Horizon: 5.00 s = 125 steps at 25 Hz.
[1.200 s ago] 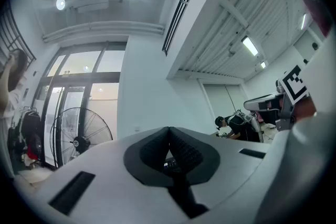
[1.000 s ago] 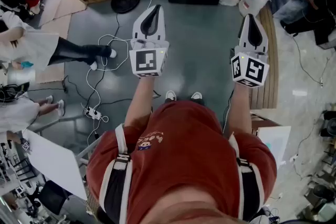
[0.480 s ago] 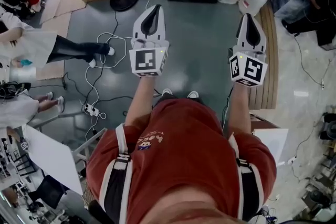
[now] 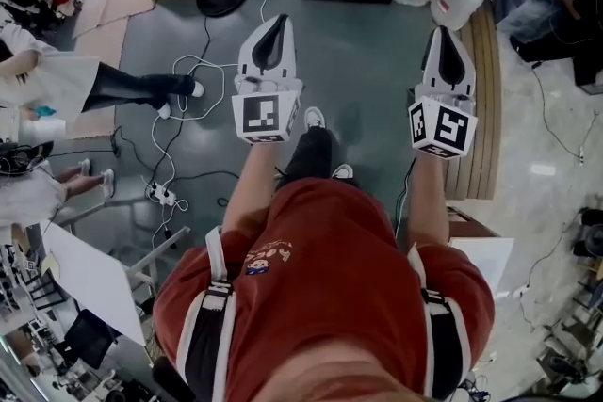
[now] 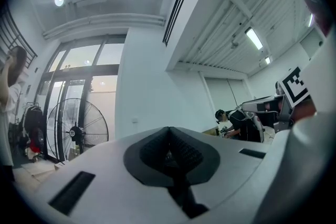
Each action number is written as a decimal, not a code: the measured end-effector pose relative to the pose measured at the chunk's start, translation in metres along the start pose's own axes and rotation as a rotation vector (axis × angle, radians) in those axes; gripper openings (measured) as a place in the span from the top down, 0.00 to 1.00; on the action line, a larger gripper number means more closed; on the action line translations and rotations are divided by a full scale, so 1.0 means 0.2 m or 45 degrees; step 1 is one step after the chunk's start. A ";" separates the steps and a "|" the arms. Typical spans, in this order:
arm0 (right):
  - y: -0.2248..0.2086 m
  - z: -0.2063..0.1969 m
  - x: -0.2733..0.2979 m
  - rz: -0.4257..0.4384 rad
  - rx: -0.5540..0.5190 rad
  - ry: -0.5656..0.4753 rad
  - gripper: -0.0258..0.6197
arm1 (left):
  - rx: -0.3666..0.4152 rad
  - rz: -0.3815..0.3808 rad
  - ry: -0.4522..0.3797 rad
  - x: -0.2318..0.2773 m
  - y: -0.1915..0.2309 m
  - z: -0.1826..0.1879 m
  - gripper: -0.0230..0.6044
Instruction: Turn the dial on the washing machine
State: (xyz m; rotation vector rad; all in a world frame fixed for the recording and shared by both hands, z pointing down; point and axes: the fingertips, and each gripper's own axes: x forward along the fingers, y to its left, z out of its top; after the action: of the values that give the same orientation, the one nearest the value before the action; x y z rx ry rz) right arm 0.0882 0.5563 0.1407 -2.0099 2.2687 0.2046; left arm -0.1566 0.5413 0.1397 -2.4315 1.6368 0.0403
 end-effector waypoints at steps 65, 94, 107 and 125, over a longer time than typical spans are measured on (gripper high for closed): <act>-0.77 -0.85 2.97 -0.074 -0.037 0.147 0.95 | -0.065 -0.008 0.019 3.00 0.77 -0.85 0.94; -0.92 -1.63 3.49 0.079 -0.029 0.313 0.95 | -0.131 -0.007 0.143 3.47 0.61 -1.58 0.94; -0.77 -2.18 3.77 0.075 -0.047 0.459 0.95 | -0.180 -0.027 0.218 3.66 0.78 -2.09 0.94; -0.81 -2.74 3.80 0.046 -0.065 0.582 0.95 | -0.196 -0.017 0.276 3.76 0.72 -2.56 0.94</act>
State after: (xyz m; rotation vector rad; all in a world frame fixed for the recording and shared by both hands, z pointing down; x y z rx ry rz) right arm 0.1639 -0.2998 0.5498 -2.2288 2.5778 -0.2218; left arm -0.0491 -0.2944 0.5129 -2.6424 1.7658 -0.1067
